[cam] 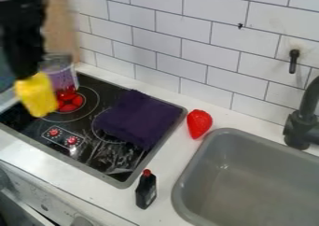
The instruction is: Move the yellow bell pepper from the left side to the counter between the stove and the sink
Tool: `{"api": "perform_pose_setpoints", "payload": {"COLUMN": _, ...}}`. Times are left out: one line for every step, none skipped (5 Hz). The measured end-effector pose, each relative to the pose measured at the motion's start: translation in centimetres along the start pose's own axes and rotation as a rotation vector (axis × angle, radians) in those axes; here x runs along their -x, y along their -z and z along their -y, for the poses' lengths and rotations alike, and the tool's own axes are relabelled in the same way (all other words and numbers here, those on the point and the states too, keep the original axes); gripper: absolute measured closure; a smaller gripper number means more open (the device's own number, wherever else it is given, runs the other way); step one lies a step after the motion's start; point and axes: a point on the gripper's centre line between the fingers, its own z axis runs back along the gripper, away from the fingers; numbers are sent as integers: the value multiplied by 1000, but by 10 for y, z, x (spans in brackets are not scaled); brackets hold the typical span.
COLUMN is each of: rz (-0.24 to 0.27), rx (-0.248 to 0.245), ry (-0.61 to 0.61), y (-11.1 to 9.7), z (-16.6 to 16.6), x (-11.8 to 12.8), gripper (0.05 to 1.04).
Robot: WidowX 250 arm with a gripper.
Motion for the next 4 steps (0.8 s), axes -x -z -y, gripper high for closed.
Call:
{"api": "perform_pose_setpoints", "payload": {"rz": 15, "rx": 67, "ry": 77, "y": 5, "z": 39, "x": -30, "gripper": 996}}
{"api": "perform_pose_setpoints", "payload": {"rz": -17, "rx": 104, "ry": 122, "y": 7, "z": 72, "x": -51, "gripper": 996}}
{"api": "perform_pose_setpoints", "payload": {"rz": -59, "rx": 117, "ry": 158, "y": 2, "z": 105, "x": -59, "gripper": 996}}
{"api": "perform_pose_setpoints", "payload": {"rz": -112, "rx": 64, "ry": 194, "y": -13, "z": 137, "x": -60, "gripper": 996}}
